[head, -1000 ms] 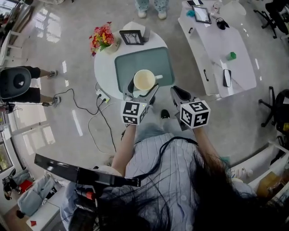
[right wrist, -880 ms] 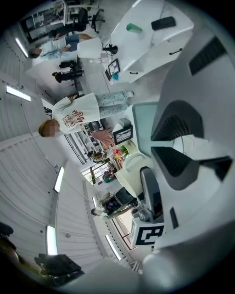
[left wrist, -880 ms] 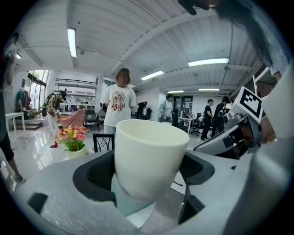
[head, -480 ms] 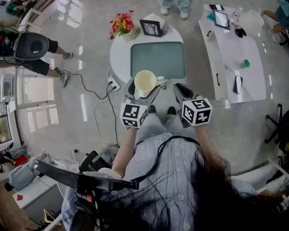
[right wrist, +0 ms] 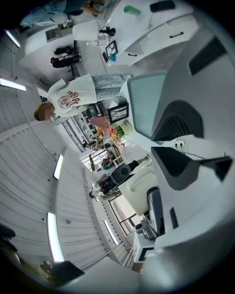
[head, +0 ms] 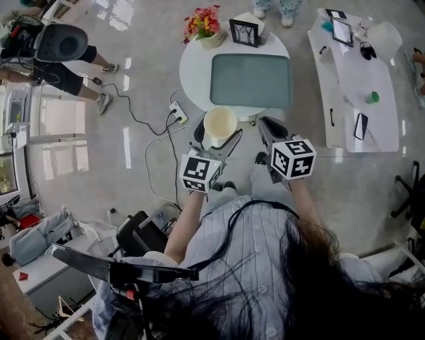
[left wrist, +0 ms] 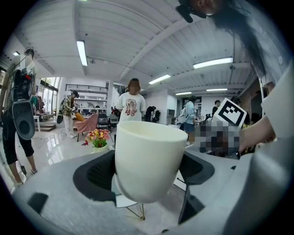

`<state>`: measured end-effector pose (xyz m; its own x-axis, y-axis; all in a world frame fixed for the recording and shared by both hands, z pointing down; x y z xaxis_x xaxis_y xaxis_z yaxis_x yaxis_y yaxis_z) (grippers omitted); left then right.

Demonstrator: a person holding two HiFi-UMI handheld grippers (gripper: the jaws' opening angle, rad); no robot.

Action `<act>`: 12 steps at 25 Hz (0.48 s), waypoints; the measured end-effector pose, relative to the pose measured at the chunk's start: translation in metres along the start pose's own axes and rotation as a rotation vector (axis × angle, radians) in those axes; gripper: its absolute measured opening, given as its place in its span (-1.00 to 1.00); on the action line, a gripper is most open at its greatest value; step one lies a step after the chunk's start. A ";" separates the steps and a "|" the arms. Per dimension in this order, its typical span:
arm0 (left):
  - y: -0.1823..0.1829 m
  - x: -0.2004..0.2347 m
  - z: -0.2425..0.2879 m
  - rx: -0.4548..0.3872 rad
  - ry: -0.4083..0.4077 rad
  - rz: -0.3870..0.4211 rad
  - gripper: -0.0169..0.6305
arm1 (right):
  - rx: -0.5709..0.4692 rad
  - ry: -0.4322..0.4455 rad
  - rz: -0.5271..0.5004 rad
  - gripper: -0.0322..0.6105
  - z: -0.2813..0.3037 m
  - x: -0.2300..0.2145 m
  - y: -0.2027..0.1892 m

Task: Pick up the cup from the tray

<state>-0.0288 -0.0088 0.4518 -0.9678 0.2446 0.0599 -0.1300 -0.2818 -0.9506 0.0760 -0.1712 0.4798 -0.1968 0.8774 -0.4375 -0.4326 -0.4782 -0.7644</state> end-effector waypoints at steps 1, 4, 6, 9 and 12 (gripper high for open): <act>-0.002 0.001 -0.008 -0.003 -0.003 -0.002 0.39 | -0.003 -0.001 -0.004 -0.73 0.001 0.007 -0.002; -0.011 0.005 -0.035 -0.005 -0.022 -0.002 0.39 | -0.015 -0.014 -0.005 -0.73 0.001 0.031 -0.012; -0.018 0.005 -0.054 -0.002 -0.042 0.004 0.39 | -0.025 -0.020 -0.003 -0.73 -0.004 0.050 -0.022; -0.027 0.003 -0.080 -0.005 -0.070 0.008 0.39 | -0.035 -0.021 -0.023 -0.73 -0.012 0.079 -0.038; -0.034 -0.002 -0.110 -0.011 -0.085 0.014 0.39 | -0.049 -0.022 -0.025 -0.73 -0.024 0.109 -0.058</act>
<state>0.0016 0.1020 0.4509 -0.9844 0.1608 0.0715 -0.1141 -0.2741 -0.9549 0.1007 -0.0485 0.4650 -0.2061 0.8893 -0.4082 -0.3937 -0.4573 -0.7975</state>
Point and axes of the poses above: the fingertips, and each gripper's own axes: z forward along the fingers, x to its left, y out of its top, the point moved 8 cm from there along -z, backward along the fingers, and after that the axes turned 4 degrees about -y, right-handed, at the moved point
